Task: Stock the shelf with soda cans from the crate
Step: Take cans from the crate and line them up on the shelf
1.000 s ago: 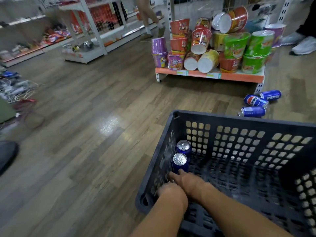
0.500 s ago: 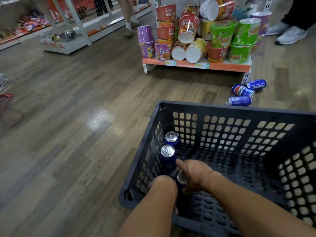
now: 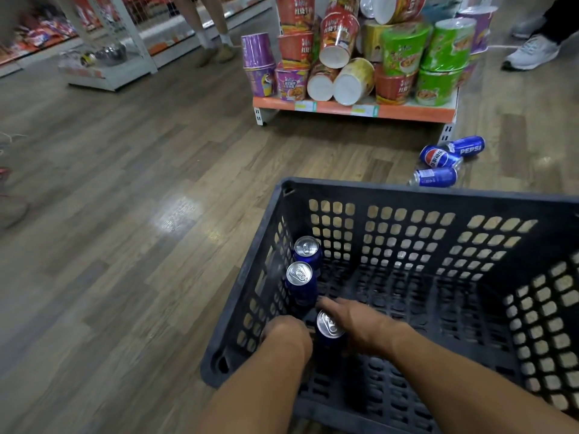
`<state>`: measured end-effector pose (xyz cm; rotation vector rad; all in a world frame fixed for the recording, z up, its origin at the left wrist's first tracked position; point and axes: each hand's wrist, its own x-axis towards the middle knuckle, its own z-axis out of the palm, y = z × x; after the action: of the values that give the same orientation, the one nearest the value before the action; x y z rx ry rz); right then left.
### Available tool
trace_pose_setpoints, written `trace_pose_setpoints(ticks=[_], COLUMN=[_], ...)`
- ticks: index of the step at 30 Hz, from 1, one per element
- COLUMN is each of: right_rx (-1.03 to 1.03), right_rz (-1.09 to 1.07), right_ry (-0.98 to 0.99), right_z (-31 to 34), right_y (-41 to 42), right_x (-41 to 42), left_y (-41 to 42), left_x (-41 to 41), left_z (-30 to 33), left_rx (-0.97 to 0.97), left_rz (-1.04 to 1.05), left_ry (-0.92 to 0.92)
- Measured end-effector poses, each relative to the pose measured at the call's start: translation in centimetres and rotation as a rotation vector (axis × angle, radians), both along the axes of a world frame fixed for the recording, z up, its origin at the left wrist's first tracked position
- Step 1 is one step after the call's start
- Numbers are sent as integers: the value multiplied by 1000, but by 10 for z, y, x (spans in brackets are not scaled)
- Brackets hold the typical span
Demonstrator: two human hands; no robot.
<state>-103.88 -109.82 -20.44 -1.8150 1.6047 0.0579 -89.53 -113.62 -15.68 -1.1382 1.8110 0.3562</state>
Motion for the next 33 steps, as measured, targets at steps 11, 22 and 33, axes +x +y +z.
trace_pose_setpoints(ticks=[11,22,33], right_rx=[-63,-23,-83], right_rz=[-265,-528,-493], right_ry=[-121,-230,-186], right_z=[76,337,623], right_y=[28,85,87], right_x=[-41,-46,-40], left_y=[-9,21,-3], left_x=[-4,-17,4], left_z=[56,299,609], left_rx=[-92,4,-87], left_rz=[178,203,208], left_ry=[374,506,523])
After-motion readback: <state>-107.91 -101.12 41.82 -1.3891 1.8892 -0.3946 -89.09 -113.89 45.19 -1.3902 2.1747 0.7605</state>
